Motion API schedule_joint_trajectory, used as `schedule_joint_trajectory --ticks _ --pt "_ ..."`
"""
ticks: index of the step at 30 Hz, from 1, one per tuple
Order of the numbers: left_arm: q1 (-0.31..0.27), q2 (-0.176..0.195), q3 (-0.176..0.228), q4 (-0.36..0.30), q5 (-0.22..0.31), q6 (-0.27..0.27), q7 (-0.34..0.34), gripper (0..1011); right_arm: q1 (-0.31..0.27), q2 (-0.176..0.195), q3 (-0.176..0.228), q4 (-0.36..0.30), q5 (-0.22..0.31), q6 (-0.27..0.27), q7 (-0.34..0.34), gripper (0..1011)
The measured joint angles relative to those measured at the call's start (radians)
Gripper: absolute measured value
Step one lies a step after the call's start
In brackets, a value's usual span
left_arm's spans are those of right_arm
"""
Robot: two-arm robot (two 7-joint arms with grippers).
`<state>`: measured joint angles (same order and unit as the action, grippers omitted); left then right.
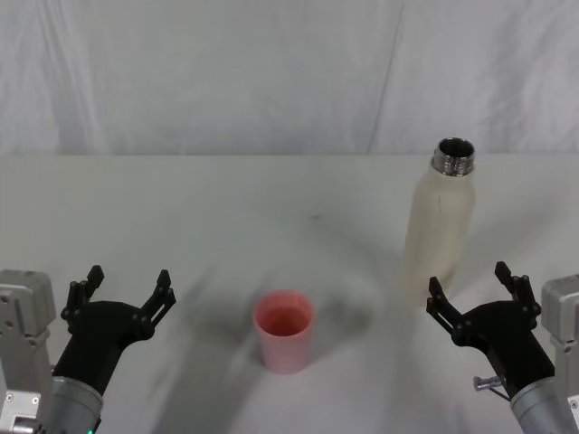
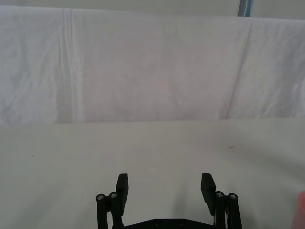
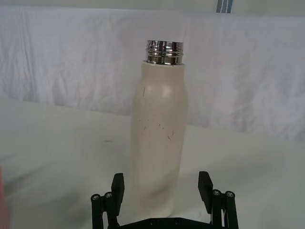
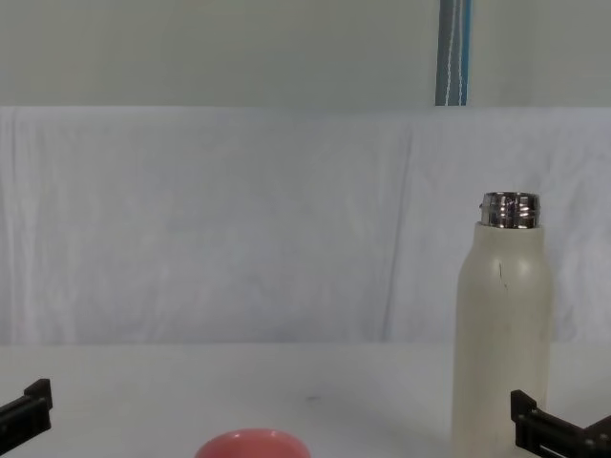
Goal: Grasp the thermos with one hand and pour water into the cup lid.
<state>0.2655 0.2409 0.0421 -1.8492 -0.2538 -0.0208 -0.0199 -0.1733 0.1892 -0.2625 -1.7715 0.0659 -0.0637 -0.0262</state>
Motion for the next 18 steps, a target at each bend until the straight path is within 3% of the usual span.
schedule_joint_trajectory --ticks 10,18 --pt "0.000 0.000 0.000 0.000 0.000 0.000 0.000 1001 -0.007 -0.005 0.023 -0.011 -0.001 -0.002 0.052 1001" --pt "0.000 0.000 0.000 0.000 0.000 0.000 0.000 1001 -0.006 -0.012 0.061 -0.018 0.056 0.009 0.133 1001"
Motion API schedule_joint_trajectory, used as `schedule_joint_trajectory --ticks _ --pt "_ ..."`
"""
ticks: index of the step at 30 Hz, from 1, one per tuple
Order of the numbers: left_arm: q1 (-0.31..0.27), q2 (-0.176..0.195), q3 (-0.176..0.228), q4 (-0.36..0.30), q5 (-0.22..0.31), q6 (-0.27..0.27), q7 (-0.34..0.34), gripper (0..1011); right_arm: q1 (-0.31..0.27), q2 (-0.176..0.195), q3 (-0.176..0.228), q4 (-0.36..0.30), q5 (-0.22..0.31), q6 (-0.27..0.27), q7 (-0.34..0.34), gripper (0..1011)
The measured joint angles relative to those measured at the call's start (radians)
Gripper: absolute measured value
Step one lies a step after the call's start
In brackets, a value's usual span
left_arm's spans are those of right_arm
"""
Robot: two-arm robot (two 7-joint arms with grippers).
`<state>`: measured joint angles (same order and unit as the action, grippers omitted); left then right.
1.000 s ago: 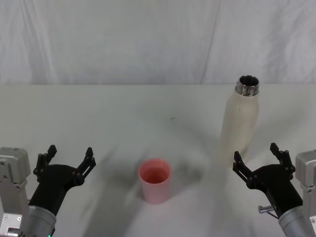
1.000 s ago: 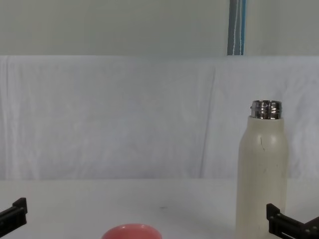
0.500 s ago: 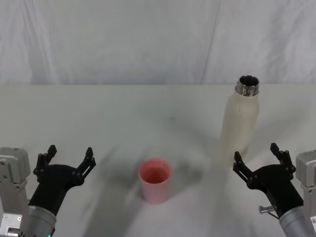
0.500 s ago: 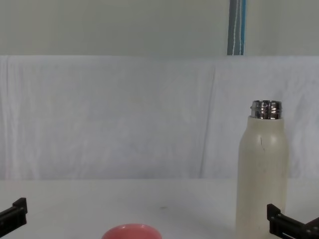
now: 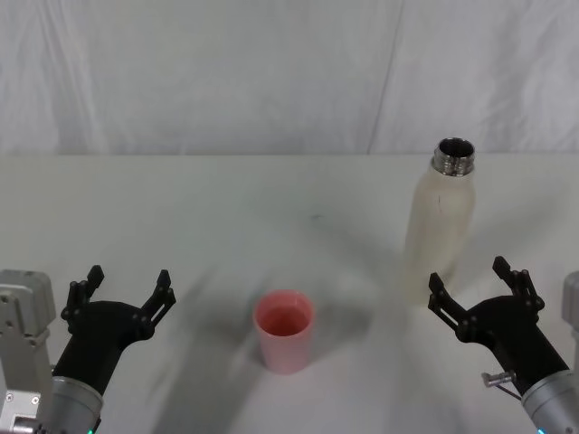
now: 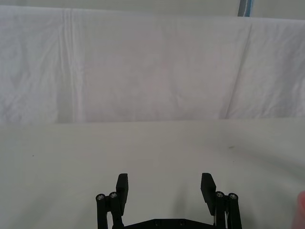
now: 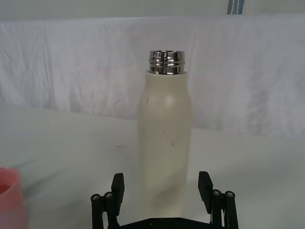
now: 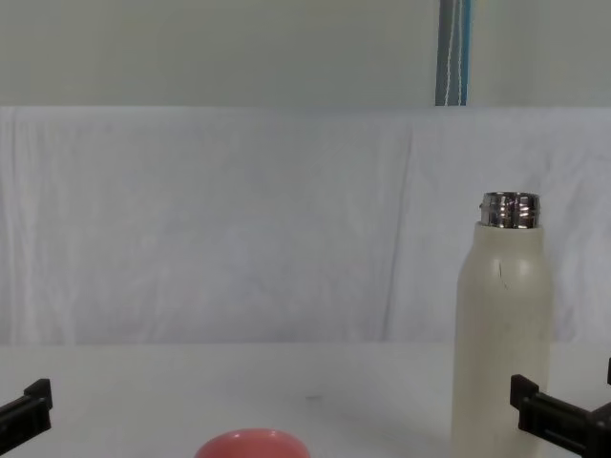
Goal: Grasp the thermos with one hand and pour water into the cup lid.
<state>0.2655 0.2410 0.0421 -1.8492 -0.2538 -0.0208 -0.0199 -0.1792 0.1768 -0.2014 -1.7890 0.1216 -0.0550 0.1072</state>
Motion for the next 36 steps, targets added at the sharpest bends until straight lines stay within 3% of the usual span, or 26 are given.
schedule_joint_trajectory --ticks 15,36 --pt "0.000 0.000 0.000 0.000 0.000 0.000 0.000 1001 0.050 0.004 0.035 0.023 0.085 0.045 0.084 1001" --pt "0.000 0.000 0.000 0.000 0.000 0.000 0.000 1001 0.143 0.022 0.009 0.093 0.105 0.088 0.104 1001"
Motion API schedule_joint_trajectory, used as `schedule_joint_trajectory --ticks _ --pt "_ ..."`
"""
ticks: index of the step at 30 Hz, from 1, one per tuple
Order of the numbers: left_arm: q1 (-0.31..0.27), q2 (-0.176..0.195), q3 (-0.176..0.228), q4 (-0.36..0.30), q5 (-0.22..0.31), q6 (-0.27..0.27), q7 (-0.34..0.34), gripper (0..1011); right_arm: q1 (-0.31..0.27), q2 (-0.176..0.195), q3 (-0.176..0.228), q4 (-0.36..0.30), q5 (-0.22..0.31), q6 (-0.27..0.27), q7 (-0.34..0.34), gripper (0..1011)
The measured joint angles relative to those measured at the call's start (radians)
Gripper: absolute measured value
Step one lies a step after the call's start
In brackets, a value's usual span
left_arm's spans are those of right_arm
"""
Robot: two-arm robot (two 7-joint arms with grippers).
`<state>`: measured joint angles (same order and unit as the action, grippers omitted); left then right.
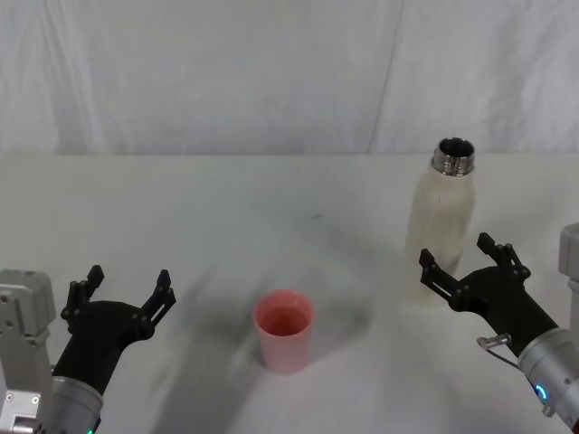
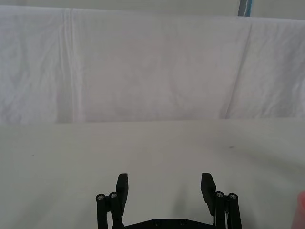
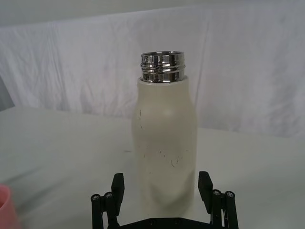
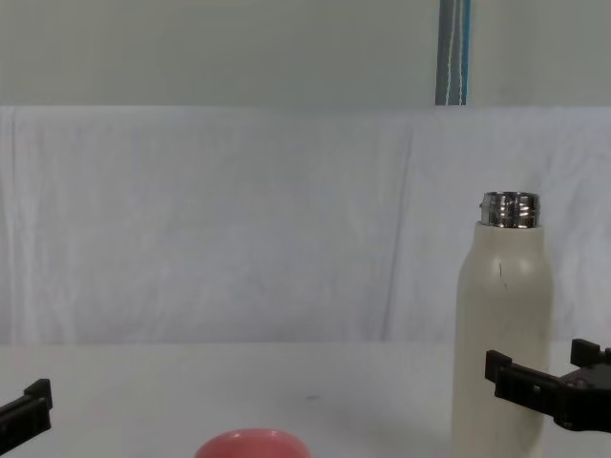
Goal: Grasp the thermos with one hand and pour water into the cup lid.
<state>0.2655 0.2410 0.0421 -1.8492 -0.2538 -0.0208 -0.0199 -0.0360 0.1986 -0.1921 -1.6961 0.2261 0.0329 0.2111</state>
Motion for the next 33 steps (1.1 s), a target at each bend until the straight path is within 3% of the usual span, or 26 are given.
schedule_joint_trajectory --ticks 33 --pt "0.000 0.000 0.000 0.000 0.000 0.000 0.000 1001 0.070 -0.020 -0.022 0.109 0.015 -0.010 -0.004 1001"
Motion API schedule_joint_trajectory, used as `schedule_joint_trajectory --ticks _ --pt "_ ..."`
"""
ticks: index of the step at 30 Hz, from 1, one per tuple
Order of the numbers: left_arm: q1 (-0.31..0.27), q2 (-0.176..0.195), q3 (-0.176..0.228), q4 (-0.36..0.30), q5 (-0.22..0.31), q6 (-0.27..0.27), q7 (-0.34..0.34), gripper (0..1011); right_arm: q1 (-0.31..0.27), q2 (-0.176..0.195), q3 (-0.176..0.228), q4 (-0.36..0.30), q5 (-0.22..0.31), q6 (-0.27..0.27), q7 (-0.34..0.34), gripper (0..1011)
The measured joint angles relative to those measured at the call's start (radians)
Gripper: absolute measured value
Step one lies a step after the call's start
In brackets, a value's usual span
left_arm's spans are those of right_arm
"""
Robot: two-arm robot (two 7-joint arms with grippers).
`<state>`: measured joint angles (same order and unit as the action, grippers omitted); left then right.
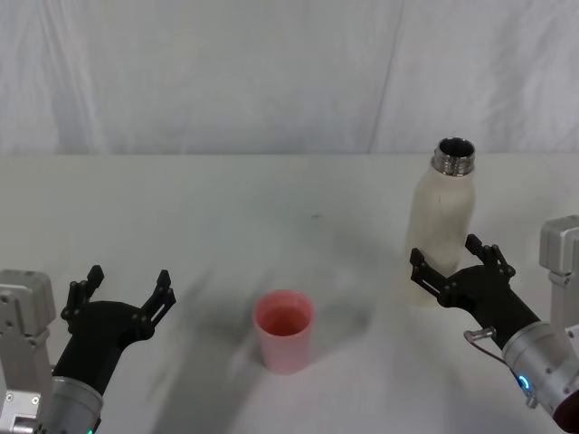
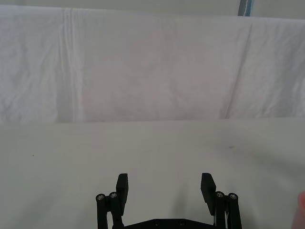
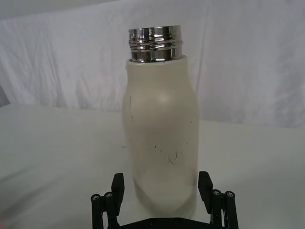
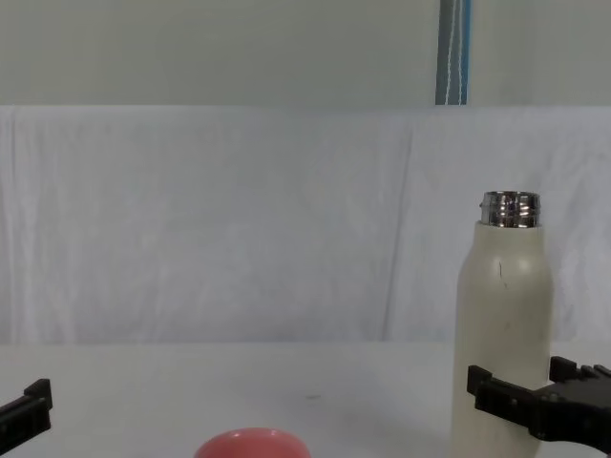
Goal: Grasp the thermos with one hand and pour water into the cup lid.
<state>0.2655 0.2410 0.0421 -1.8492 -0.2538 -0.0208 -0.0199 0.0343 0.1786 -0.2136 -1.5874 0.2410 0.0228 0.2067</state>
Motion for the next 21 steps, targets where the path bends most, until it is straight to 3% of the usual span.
schedule_joint_trajectory --ticks 21 --pt "0.000 0.000 0.000 0.000 0.000 0.000 0.000 1001 0.054 -0.016 -0.005 0.061 0.005 -0.016 0.000 1001"
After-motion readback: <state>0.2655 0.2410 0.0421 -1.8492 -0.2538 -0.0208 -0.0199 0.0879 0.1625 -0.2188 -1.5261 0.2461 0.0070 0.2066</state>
